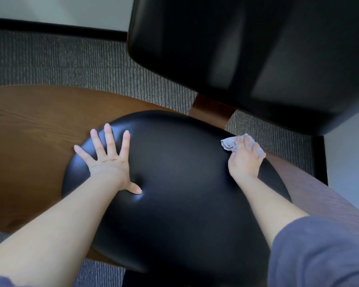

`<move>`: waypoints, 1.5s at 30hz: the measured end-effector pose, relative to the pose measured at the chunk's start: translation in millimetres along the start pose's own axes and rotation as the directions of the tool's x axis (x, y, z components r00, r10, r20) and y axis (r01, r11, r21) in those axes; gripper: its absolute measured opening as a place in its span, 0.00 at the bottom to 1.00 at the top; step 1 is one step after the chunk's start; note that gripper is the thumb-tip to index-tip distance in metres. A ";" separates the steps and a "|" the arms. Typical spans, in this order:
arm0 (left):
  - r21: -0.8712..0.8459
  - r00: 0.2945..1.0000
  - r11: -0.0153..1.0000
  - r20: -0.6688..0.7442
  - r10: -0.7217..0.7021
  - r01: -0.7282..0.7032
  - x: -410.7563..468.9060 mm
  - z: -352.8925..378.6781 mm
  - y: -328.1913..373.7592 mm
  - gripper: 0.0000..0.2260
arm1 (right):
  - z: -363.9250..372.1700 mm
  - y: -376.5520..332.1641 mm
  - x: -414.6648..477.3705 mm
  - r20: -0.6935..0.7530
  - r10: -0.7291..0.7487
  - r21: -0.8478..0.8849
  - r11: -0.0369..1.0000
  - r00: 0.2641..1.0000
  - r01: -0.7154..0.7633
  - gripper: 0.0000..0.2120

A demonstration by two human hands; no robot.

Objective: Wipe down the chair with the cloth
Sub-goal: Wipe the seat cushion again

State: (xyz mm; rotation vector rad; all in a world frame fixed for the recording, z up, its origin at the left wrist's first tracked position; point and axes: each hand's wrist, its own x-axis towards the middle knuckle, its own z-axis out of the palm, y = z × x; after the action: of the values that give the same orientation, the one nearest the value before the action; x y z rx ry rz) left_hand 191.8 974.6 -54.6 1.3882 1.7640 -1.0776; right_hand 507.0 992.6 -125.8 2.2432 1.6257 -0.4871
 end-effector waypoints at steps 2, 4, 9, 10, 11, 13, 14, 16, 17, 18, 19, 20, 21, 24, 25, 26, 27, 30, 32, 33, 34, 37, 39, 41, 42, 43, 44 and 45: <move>0.000 1.000 1.000 -0.004 -0.005 0.005 0.3 0.4 1.1 0.69 | 4.2 -19.6 -1.3 -0.002 -0.103 0.029 0.994 0.995 0.103 0.27; 0.004 1.000 1.000 -0.010 -0.004 0.004 1.2 1.4 0.9 0.69 | 8.9 -45.1 -11.1 0.012 -0.261 0.084 0.962 0.965 0.260 0.29; 0.031 0.998 0.999 -0.054 -0.016 0.018 1.3 5.2 0.7 0.69 | 16.4 -80.0 -71.4 0.071 -0.640 0.111 0.767 0.765 0.632 0.32; 0.035 0.997 0.999 -0.073 -0.012 0.014 1.2 6.9 0.2 0.69 | 19.5 -72.8 -79.3 0.125 -0.675 0.087 0.737 0.727 0.670 0.32; 0.037 0.995 0.999 -0.095 -0.005 0.008 0.4 8.5 -0.4 0.68 | 21.9 -60.8 -82.9 0.159 -0.686 0.059 0.724 0.710 0.687 0.31; 0.054 0.988 0.999 -0.156 0.014 -0.006 -1.7 12.5 -1.3 0.68 | 22.0 -30.6 -86.5 0.165 -0.629 0.010 0.771 0.759 0.637 0.30; 0.066 0.982 0.998 -0.189 0.027 -0.014 -2.7 14.7 -1.8 0.68 | 23.0 -13.0 -87.2 0.148 -0.568 -0.029 0.816 0.810 0.578 0.31; 0.096 0.966 0.994 -0.251 0.067 -0.044 -6.4 19.5 -3.5 0.65 | 24.8 26.4 -90.8 0.065 -0.430 -0.113 0.894 0.901 0.434 0.28; 0.119 0.956 0.991 -0.276 0.097 -0.066 -9.1 23.8 -5.2 0.63 | 24.8 45.0 -95.4 0.034 -0.365 -0.134 0.921 0.930 0.366 0.29; 0.146 0.947 0.985 -0.292 0.132 -0.092 -12.2 29.1 -7.5 0.60 | 23.8 60.6 -102.2 0.007 -0.313 -0.147 0.939 0.950 0.310 0.31; 0.171 0.940 0.978 -0.295 0.168 -0.121 -15.5 35.4 -10.0 0.57 | 23.1 72.9 -110.7 -0.011 -0.267 -0.149 0.953 0.964 0.262 0.33; 0.193 0.937 0.970 -0.287 0.201 -0.149 -19.1 41.4 -12.6 0.56 | 21.2 80.6 -119.5 -0.020 -0.219 -0.151 0.965 0.976 0.213 0.33; 0.217 0.935 0.961 -0.273 0.227 -0.170 -22.8 47.3 -14.7 0.55 | 20.0 84.1 -128.5 -0.019 -0.162 -0.148 0.976 0.987 0.157 0.33; 0.310 0.932 0.929 -0.229 0.281 -0.204 -30.5 58.7 -19.5 0.57 | 19.8 75.3 -150.3 -0.013 0.014 -0.088 0.996 1.000 -0.015 0.31; 0.337 0.931 0.917 -0.217 0.295 -0.212 -31.6 60.0 -21.3 0.57 | 20.1 67.2 -156.3 -0.011 0.051 -0.050 0.997 0.999 -0.051 0.31; 0.364 0.928 0.905 -0.207 0.309 -0.221 -32.1 60.3 -23.1 0.57 | 20.5 57.1 -161.7 -0.007 0.065 -0.017 0.998 0.998 -0.065 0.30; 0.389 0.926 0.892 -0.195 0.325 -0.231 -33.1 60.7 -25.1 0.57 | 23.7 45.3 -167.7 0.002 0.054 0.008 0.998 0.999 -0.054 0.30; 0.454 0.909 0.851 -0.178 0.377 -0.264 -36.1 66.3 -33.6 0.58 | 38.9 -4.6 -189.2 0.054 -0.075 0.049 0.996 0.996 0.073 0.29; 0.476 0.894 0.831 -0.180 0.411 -0.286 -37.9 71.4 -41.0 0.57 | 43.5 -42.5 -201.4 0.069 -0.170 0.111 0.981 0.983 0.162 0.34; 0.481 0.887 0.824 -0.180 0.425 -0.298 -39.0 73.1 -44.1 0.57 | 43.0 -60.8 -207.0 0.072 -0.223 0.154 0.965 0.972 0.210 0.36; 0.483 0.880 0.820 -0.183 0.438 -0.307 -39.4 74.4 -46.7 0.57 | 42.6 -77.6 -211.9 0.093 -0.286 0.182 0.947 0.954 0.266 0.34; 0.475 0.861 0.820 -0.216 0.460 -0.318 -38.5 78.2 -52.6 0.57 | 44.7 -110.9 -222.4 0.091 -0.469 0.141 0.879 0.878 0.455 0.30; 0.468 0.855 0.827 -0.243 0.458 -0.310 -39.1 81.1 -54.3 0.57 | 47.6 -113.6 -224.8 0.092 -0.565 0.104 0.825 0.820 0.556 0.31; 0.462 0.859 0.839 -0.264 0.438 -0.286 -40.2 83.5 -54.5 0.56 | 54.4 -98.7 -223.4 0.108 -0.645 0.071 0.764 0.757 0.641 0.32; 0.458 0.866 0.847 -0.268 0.422 -0.271 -41.3 83.8 -54.3 0.56 | 57.0 -86.2 -222.6 0.119 -0.671 0.050 0.740 0.731 0.671 0.32; 0.451 0.873 0.855 -0.270 0.405 -0.257 -42.9 84.1 -53.9 0.55 | 58.3 -71.4 -222.7 0.130 -0.679 0.023 0.731 0.723 0.683 0.31; 0.443 0.880 0.862 -0.272 0.390 -0.245 -44.1 84.2 -52.9 0.55 | 58.9 -54.2 -222.4 0.134 -0.656 -0.006 0.749 0.743 0.662 0.31; 0.434 0.886 0.869 -0.272 0.376 -0.236 -45.2 84.3 -52.3 0.55 | 59.0 -35.6 -222.1 0.117 -0.600 -0.029 0.794 0.791 0.607 0.32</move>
State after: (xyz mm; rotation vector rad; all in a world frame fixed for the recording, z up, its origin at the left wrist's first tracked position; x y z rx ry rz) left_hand 151.5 874.0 -43.2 2.1471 1.5196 -1.0880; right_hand 403.5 789.6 -79.2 1.5705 2.2564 -0.6739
